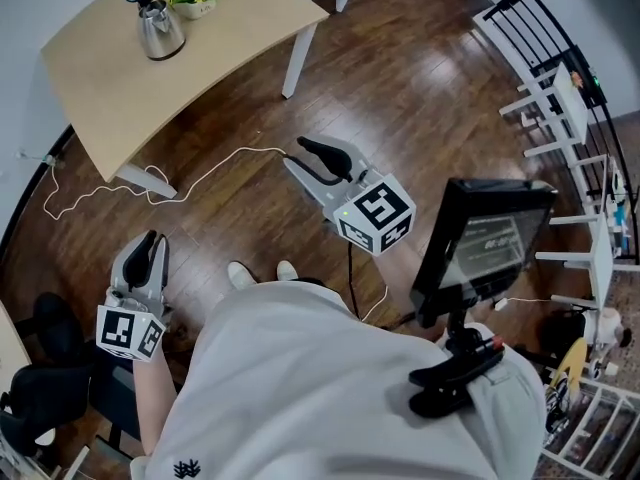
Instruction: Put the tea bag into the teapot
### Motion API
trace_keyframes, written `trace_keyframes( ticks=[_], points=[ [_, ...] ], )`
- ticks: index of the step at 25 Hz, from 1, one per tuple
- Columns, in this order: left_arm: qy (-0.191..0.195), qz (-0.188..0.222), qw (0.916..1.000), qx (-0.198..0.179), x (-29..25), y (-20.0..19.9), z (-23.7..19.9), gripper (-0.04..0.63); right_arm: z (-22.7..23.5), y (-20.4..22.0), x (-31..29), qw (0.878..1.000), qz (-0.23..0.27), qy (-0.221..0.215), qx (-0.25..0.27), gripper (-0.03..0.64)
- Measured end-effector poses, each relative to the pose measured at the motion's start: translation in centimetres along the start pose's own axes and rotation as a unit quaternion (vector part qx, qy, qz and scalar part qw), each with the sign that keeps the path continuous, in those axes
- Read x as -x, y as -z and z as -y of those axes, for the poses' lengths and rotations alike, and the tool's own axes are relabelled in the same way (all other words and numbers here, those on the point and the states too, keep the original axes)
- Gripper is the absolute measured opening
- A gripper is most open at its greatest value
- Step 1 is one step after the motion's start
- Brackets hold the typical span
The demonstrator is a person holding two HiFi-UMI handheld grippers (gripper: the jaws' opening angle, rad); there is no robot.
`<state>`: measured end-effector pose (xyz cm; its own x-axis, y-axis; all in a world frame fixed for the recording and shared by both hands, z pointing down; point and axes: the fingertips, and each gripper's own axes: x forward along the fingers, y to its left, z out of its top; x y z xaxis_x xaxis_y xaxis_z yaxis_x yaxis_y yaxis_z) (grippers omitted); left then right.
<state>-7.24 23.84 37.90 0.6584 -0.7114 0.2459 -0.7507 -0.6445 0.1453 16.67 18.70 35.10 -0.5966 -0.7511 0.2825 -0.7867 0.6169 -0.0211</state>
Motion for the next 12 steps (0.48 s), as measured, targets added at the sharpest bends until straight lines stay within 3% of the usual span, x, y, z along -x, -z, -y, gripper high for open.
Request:
trace_keyframes(
  ticks=[12],
  points=[
    [-0.002, -0.012, 0.9999, 0.002, -0.4, 1.2, 6.4, 0.041, 0.4, 1.3, 4.7, 1.0, 0.002, -0.025, 0.007, 0.132]
  ],
)
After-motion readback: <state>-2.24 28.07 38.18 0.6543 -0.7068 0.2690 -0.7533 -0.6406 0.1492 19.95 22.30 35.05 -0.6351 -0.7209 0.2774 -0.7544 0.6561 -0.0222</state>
